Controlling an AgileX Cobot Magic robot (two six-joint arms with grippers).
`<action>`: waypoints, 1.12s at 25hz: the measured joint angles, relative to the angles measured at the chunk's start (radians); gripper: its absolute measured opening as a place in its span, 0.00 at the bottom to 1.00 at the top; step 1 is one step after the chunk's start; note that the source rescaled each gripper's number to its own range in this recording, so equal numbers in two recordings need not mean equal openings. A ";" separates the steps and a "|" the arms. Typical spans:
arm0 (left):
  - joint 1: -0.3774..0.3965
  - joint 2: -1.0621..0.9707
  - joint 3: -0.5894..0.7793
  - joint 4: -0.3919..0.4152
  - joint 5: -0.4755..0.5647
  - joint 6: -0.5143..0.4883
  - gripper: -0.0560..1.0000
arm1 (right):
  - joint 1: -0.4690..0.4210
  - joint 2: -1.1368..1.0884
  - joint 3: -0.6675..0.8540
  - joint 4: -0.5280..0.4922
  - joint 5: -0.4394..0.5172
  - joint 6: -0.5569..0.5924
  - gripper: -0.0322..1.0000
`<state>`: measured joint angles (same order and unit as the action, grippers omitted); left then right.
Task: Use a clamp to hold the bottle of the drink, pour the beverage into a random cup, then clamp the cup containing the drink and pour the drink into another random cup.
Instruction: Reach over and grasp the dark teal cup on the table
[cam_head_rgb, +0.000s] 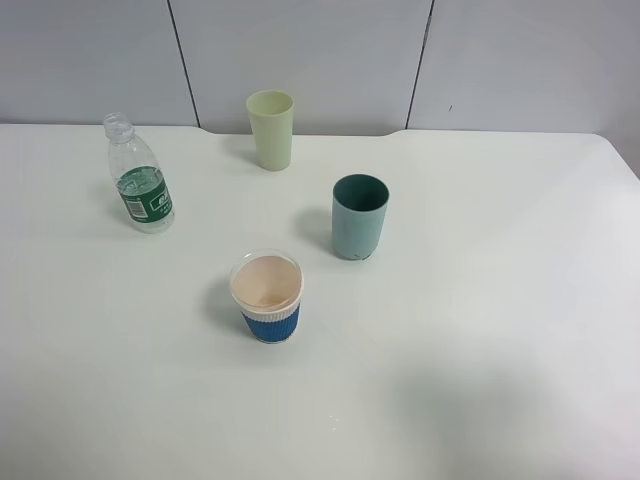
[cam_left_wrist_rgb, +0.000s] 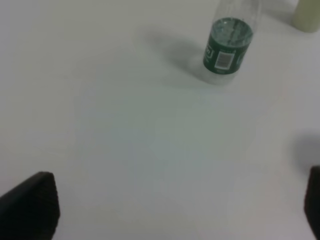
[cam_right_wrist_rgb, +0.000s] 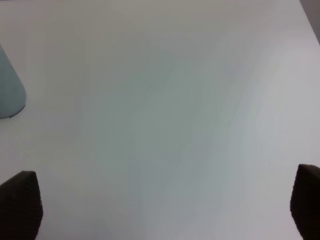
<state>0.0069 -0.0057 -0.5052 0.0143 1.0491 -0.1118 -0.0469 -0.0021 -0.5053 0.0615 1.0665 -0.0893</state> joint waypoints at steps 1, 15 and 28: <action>0.000 0.000 0.000 0.000 0.000 0.000 0.99 | 0.000 0.000 0.000 0.000 0.000 0.000 1.00; 0.000 0.000 0.000 0.002 0.000 0.000 0.99 | 0.000 0.000 0.000 0.000 0.000 0.000 1.00; 0.000 0.000 0.000 0.002 0.000 0.000 0.99 | 0.000 0.000 0.000 0.000 0.000 0.000 1.00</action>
<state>0.0069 -0.0057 -0.5052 0.0165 1.0491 -0.1118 -0.0469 -0.0021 -0.5053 0.0615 1.0665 -0.0893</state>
